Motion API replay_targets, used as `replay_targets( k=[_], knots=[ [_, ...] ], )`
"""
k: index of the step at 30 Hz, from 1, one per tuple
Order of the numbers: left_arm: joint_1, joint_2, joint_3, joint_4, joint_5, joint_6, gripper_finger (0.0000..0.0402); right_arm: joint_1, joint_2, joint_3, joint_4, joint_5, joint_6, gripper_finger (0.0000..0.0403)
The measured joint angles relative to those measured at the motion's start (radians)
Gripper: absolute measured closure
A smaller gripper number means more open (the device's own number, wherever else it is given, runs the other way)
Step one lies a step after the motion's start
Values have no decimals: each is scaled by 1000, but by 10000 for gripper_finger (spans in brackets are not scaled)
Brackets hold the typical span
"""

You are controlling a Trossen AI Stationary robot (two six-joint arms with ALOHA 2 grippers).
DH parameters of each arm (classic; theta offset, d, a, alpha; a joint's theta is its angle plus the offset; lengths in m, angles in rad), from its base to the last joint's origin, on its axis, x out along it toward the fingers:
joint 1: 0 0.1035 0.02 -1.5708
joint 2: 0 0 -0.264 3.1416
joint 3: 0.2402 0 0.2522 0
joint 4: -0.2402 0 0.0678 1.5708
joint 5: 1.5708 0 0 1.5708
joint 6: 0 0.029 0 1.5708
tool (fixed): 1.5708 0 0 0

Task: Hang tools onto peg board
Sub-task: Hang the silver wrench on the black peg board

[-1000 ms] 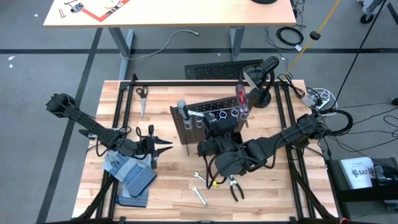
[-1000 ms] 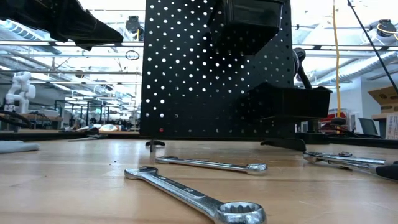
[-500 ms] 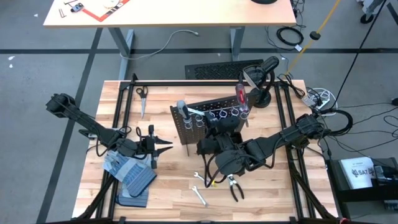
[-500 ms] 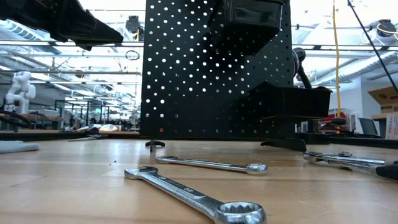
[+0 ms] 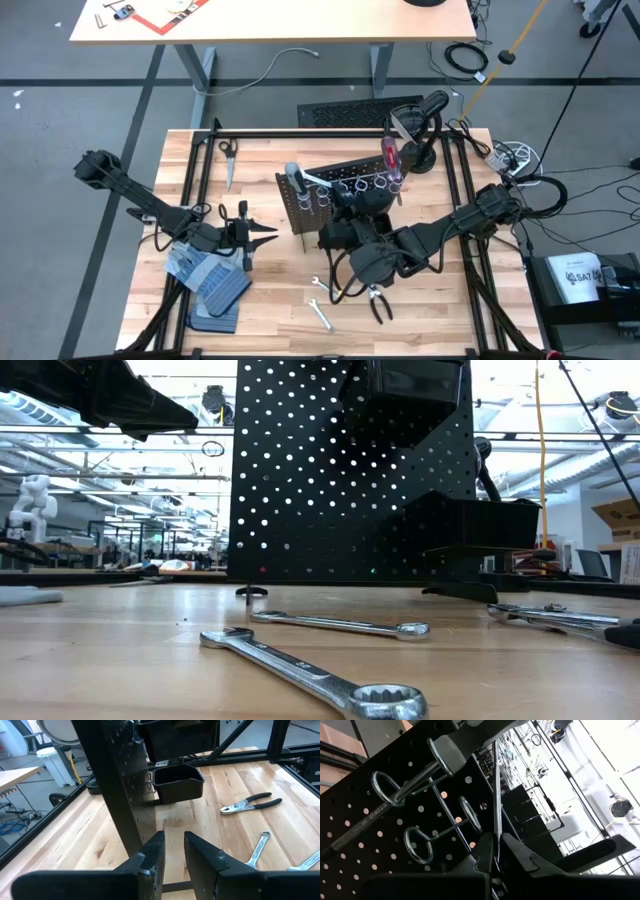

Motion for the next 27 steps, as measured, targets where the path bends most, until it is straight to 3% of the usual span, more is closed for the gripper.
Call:
replay_targets(
  k=[11, 27],
  knots=[
    [0, 0, 0, 0, 0, 0, 320, -1, -2, 0, 12, 3, 68, 390],
    [0, 0, 0, 0, 0, 0, 320, 0, -3, 0, 11, 4, 288, 390]
  ],
)
